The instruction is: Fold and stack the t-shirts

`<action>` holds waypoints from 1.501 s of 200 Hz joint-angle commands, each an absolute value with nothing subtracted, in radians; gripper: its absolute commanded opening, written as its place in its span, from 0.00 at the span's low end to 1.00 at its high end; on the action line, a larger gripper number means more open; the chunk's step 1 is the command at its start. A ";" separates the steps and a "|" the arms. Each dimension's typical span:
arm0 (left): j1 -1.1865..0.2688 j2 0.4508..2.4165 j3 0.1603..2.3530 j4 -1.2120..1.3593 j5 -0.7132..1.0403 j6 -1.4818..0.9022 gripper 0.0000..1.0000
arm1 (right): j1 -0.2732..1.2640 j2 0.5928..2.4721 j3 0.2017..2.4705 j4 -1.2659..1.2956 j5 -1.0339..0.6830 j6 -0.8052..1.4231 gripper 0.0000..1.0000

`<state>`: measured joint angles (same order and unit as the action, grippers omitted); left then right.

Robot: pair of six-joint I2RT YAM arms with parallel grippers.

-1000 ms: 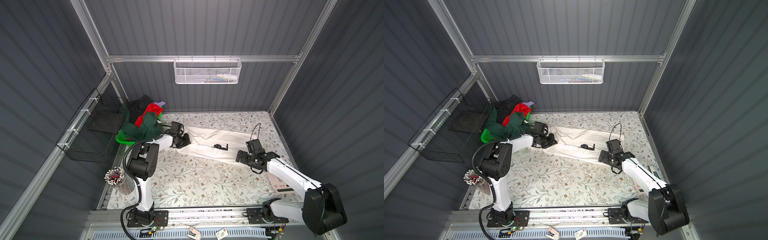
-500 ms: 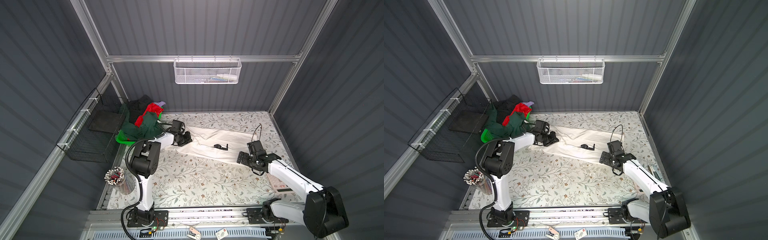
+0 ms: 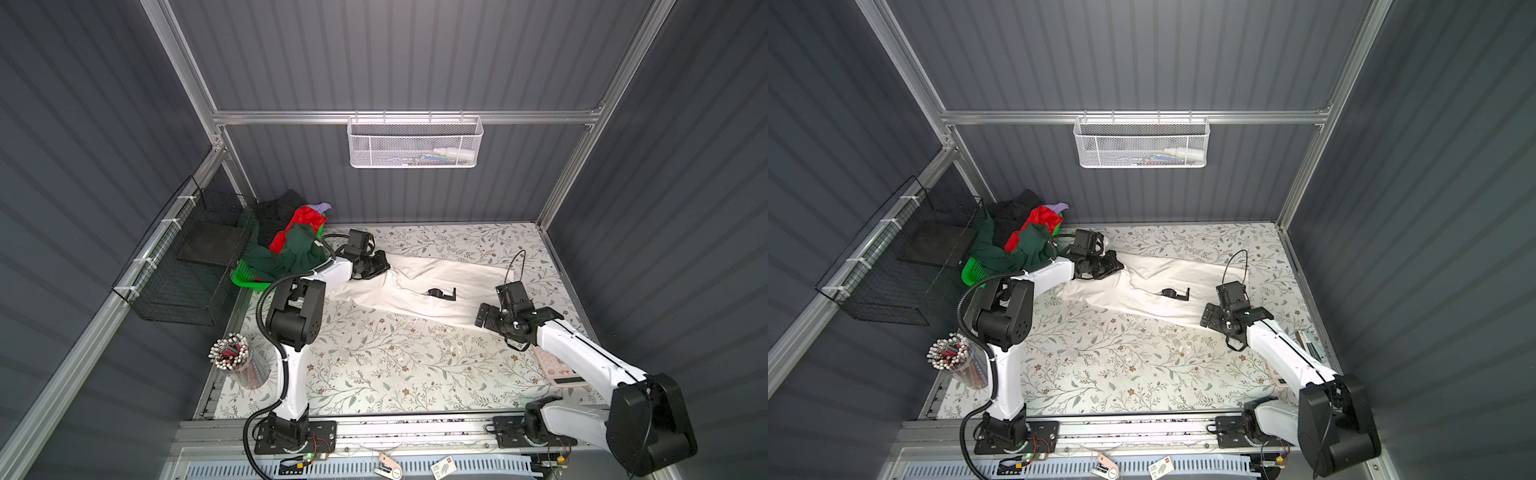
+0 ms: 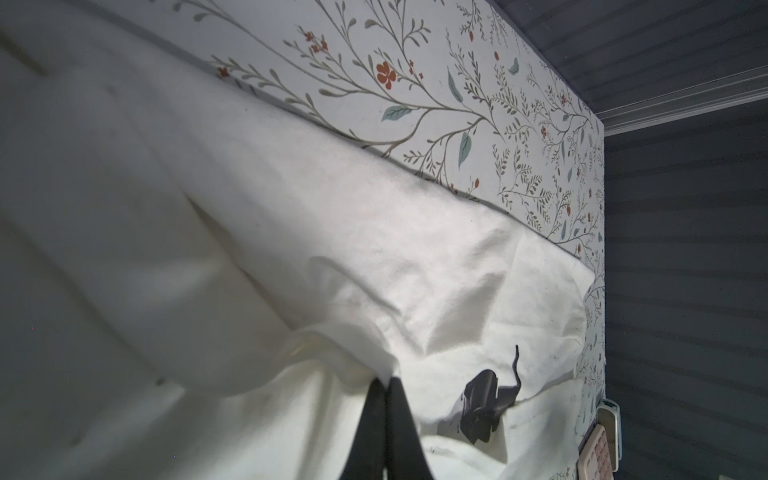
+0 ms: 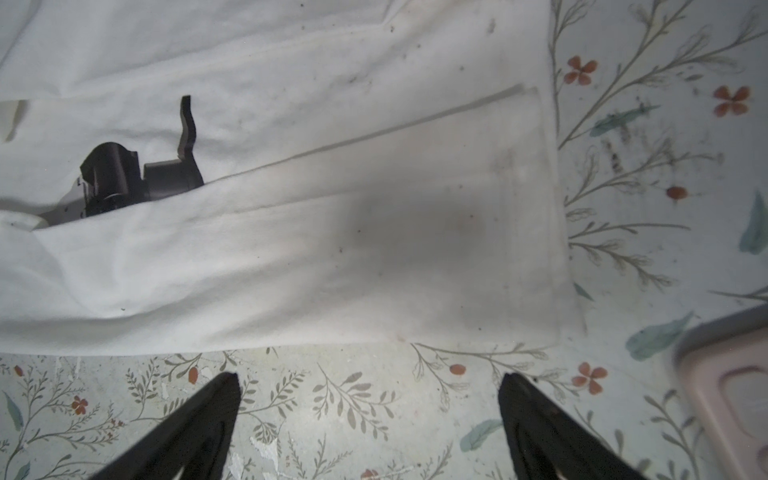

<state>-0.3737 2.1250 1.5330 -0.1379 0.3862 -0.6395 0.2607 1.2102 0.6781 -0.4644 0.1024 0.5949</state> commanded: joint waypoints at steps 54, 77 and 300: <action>-0.436 2.225 1.702 -0.236 0.386 -0.546 0.00 | 0.249 1.203 0.663 -0.481 0.097 0.595 0.99; -0.446 2.248 1.735 -0.273 0.360 -0.505 0.31 | 0.247 1.211 0.663 -0.479 0.088 0.597 0.99; -0.405 2.000 1.444 -0.392 0.019 -0.403 1.00 | 0.293 1.641 0.986 -0.423 0.091 0.545 0.92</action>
